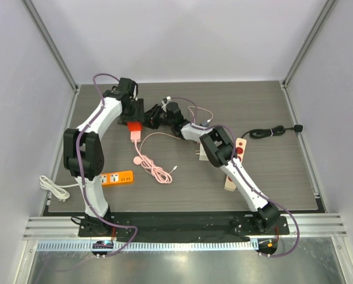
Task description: Pull the plug off the socket
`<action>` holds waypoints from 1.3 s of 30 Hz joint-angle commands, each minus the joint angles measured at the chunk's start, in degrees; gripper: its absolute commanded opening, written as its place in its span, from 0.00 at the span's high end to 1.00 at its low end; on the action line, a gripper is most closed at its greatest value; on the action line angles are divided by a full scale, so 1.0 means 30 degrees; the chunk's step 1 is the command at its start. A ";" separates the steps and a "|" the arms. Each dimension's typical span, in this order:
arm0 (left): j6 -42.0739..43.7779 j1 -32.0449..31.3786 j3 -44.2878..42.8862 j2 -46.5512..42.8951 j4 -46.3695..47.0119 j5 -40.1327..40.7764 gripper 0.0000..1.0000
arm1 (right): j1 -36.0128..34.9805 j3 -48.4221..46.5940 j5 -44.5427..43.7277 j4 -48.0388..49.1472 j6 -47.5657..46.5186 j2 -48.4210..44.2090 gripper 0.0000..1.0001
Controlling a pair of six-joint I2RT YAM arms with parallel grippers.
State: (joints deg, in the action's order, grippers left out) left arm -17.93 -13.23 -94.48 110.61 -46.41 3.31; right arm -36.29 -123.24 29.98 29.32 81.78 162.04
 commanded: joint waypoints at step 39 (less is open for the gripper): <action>-0.1552 0.0047 0.0085 -0.2529 0.1526 0.1185 1.00 | -0.0441 -0.1282 -0.2111 -0.8775 -0.6135 -0.0019 0.99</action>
State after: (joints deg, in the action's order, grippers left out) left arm -21.32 -12.25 -93.08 112.33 -44.84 1.72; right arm -36.42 -126.72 29.12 15.99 71.48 160.46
